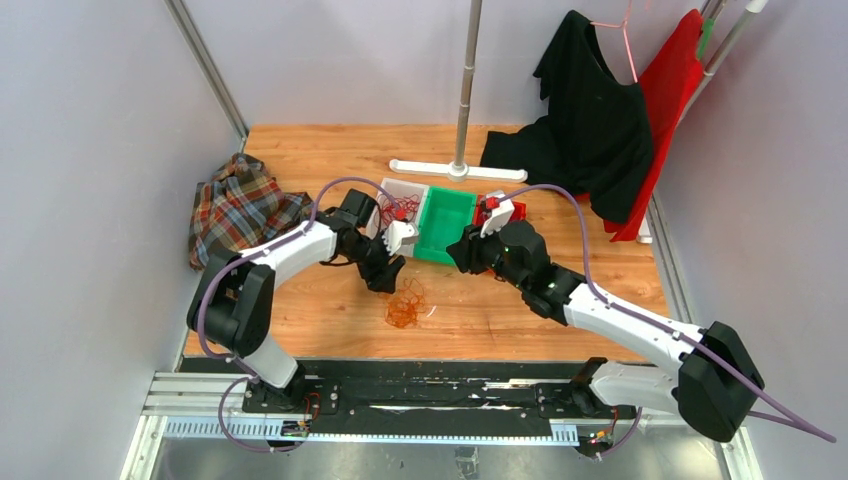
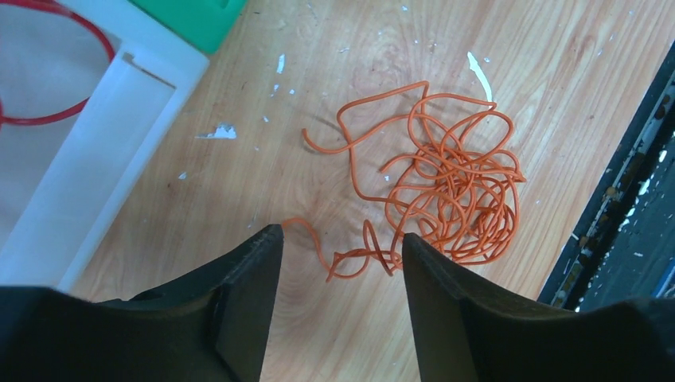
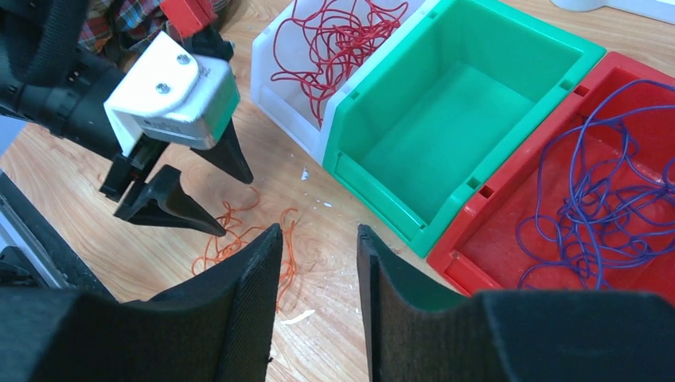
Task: Untangle the cables
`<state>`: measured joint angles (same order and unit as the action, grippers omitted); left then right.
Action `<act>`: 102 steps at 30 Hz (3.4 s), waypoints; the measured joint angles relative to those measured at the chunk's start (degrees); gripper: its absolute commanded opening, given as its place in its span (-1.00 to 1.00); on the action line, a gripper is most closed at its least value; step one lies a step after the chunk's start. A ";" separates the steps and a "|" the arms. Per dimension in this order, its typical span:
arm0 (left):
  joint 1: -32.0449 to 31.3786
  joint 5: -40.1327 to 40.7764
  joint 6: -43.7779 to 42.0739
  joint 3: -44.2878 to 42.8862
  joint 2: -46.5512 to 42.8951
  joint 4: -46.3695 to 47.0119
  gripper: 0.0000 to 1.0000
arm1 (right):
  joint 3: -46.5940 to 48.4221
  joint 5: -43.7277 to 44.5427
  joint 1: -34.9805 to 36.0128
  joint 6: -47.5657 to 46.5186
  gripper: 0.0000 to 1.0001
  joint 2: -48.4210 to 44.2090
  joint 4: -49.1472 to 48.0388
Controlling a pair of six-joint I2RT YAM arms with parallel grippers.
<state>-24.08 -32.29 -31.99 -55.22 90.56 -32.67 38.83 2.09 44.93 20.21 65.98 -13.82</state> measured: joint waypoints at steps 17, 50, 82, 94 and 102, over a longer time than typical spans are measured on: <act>0.00 -5.27 -0.33 -1.49 -11.28 -8.96 -0.99 | -0.02 0.57 0.09 1.25 -0.62 -2.49 -0.76; -0.87 -4.57 10.99 -33.81 -31.95 -28.41 -0.99 | 13.70 0.48 23.26 -6.38 0.22 17.51 -20.15; -0.94 -1.33 13.77 -64.72 -30.12 -30.14 -0.99 | -0.90 7.32 21.68 -0.22 -0.64 27.69 -28.39; -1.14 11.76 10.71 -78.62 -26.08 -23.93 -0.99 | -7.78 11.26 21.66 2.93 -0.99 29.05 -29.20; -1.16 22.05 10.34 -75.73 -28.85 -9.14 -0.99 | -11.02 13.44 21.66 5.22 -0.78 28.26 -28.98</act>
<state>-25.23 -10.24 -21.65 -130.96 61.71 -41.80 27.81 15.53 66.59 25.43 94.24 -42.81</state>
